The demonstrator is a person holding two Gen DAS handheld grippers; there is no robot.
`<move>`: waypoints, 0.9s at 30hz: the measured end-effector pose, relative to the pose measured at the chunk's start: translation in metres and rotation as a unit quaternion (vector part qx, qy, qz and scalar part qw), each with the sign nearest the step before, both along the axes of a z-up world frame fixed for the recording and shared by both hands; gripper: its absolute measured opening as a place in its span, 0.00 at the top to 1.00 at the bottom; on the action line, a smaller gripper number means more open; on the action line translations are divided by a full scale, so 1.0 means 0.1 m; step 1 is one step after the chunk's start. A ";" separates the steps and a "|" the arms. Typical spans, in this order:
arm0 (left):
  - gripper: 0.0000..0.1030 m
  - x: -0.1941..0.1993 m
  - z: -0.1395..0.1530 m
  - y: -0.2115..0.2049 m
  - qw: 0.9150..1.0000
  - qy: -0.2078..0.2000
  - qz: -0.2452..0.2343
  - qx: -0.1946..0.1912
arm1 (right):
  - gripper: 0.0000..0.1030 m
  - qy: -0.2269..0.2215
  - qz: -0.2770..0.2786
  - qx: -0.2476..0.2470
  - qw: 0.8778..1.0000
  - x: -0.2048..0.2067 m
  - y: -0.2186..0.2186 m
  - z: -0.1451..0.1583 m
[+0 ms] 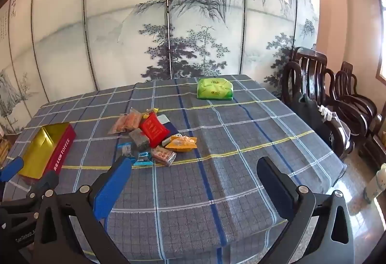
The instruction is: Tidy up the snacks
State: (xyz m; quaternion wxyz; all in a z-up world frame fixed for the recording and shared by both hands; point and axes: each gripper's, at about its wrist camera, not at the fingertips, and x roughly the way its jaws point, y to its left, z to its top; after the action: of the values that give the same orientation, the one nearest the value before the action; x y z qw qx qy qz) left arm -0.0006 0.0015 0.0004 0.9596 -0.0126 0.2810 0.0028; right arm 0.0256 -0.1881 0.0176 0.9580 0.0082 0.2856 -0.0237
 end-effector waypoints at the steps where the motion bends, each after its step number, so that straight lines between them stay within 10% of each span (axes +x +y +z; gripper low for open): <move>1: 0.00 -0.01 0.00 0.01 1.000 0.003 0.004 0.000 | 0.00 0.000 -0.001 0.000 1.000 -0.02 0.00 0.00; 11: 0.00 0.25 -0.18 -0.07 0.998 0.037 -0.040 0.020 | 0.00 0.027 -0.014 -0.004 1.000 0.05 -0.04 -0.07; 27: 0.00 0.34 -0.34 0.10 0.998 0.053 0.015 0.018 | 0.00 0.042 -0.011 0.005 0.999 0.04 -0.08 -0.28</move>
State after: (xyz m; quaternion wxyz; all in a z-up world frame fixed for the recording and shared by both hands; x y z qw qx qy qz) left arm 0.0338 0.0111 -0.0338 0.9432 0.0006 0.3313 0.0227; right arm 0.0293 -0.1958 -0.0104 0.9447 0.0152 0.3259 -0.0330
